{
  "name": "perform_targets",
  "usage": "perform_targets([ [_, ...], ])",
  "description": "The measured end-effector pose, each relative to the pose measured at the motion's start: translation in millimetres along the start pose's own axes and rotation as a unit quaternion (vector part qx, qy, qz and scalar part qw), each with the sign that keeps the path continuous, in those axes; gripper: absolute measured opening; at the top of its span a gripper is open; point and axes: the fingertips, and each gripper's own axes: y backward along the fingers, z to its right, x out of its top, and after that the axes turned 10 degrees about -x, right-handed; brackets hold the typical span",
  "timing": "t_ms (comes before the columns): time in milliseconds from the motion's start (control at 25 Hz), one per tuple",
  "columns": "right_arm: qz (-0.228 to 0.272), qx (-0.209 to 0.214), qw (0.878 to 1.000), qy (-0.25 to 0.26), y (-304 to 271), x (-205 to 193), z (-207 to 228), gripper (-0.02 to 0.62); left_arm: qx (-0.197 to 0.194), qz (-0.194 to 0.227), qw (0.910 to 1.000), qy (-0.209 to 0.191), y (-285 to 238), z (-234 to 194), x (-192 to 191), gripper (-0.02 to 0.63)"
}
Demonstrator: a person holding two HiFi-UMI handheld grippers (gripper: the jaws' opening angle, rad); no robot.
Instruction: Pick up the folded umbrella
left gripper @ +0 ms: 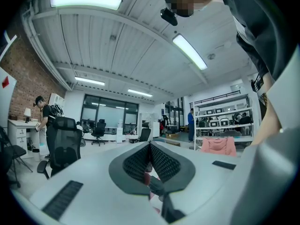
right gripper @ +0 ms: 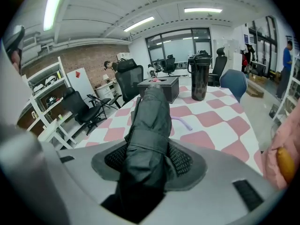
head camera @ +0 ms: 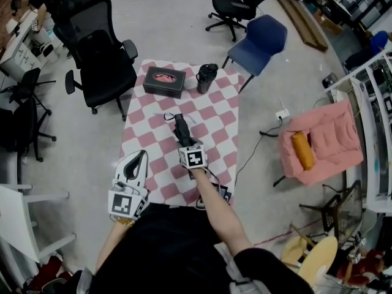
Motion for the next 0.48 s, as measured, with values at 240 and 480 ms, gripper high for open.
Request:
perform_targets([
  [240, 0.015, 0.001, 1.0, -0.006, 8, 14, 2, 0.224, -0.005, 0.003, 1.0, 0.002, -6, -1, 2, 0.014],
  [480, 0.049, 0.001, 0.999, -0.01, 22, 38, 3, 0.224, -0.013, 0.005, 0.9999, 0.002, -13, 1, 3, 0.014],
])
